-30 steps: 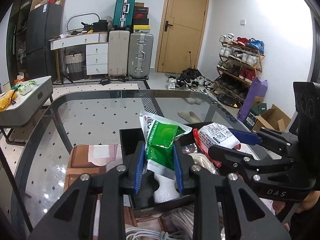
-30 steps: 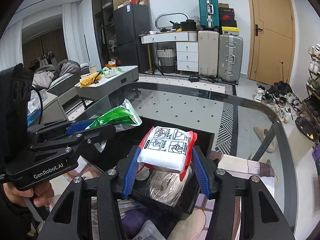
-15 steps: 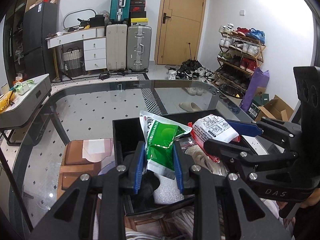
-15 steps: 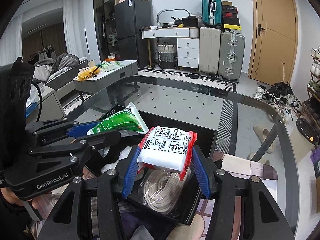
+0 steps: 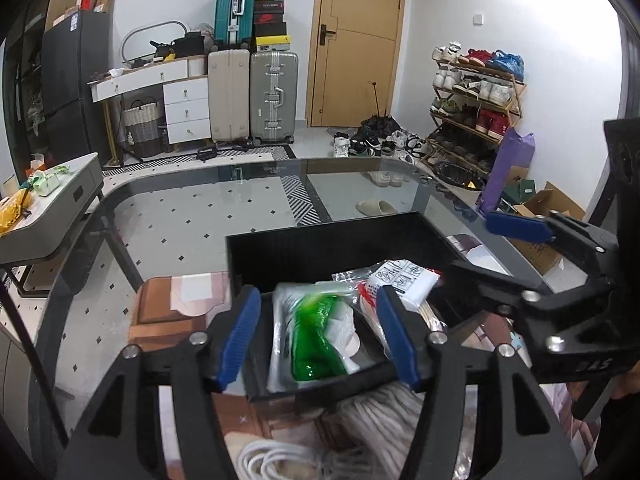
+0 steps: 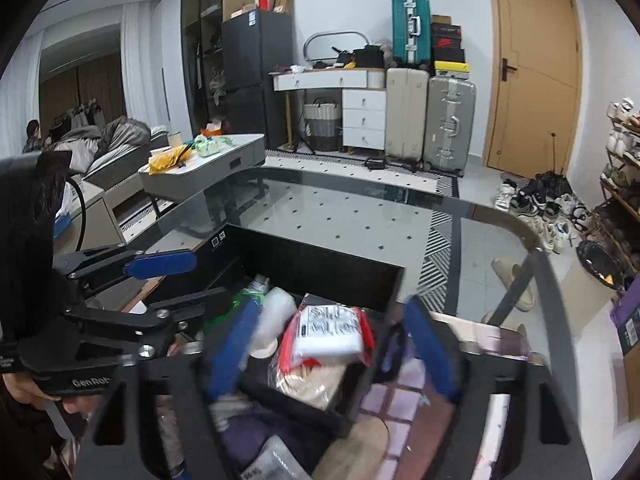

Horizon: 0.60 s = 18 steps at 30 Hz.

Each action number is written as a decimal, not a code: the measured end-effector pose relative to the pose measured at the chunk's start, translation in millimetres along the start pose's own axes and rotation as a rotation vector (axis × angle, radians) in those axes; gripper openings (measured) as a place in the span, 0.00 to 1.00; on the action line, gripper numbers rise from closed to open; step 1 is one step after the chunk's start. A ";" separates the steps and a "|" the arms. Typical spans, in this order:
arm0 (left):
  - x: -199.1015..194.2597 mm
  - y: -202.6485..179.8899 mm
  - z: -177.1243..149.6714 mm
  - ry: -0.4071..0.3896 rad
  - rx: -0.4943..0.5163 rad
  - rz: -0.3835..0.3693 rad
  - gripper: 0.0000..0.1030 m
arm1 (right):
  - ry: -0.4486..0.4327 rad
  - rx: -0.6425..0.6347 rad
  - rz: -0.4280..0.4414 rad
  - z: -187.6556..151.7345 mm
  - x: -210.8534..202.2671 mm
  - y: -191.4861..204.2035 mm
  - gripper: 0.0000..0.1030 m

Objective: Organize soft objects
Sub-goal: 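Open both tools to drop the packets into the box, then move the right tool to the white printed packet while the left tool approaches the white plush toy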

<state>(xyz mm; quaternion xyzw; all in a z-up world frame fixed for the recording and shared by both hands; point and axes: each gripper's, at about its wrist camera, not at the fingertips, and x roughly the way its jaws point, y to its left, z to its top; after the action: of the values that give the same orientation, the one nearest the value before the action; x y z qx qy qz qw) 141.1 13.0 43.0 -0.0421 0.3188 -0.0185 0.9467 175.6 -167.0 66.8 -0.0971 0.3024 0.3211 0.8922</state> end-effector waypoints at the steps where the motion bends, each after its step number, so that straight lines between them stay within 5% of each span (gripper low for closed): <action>1: -6.0 0.9 -1.3 -0.007 -0.006 0.011 0.81 | -0.004 0.003 -0.005 -1.3 -6.5 0.5 0.86; 4: -24.3 6.2 -5.5 -0.046 -0.036 0.026 1.00 | -0.011 0.018 -0.021 -9.3 -26.9 2.0 1.00; 18: -83.0 21.9 -40.5 -0.080 -0.067 0.033 1.00 | 0.027 0.061 -0.006 -55.0 -71.0 11.9 1.00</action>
<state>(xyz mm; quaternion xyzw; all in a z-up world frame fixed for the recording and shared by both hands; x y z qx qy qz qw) 50.7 37.2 58.9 -0.0690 0.2820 0.0096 0.9569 98.4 -214.5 65.9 -0.0751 0.3237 0.3077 0.8916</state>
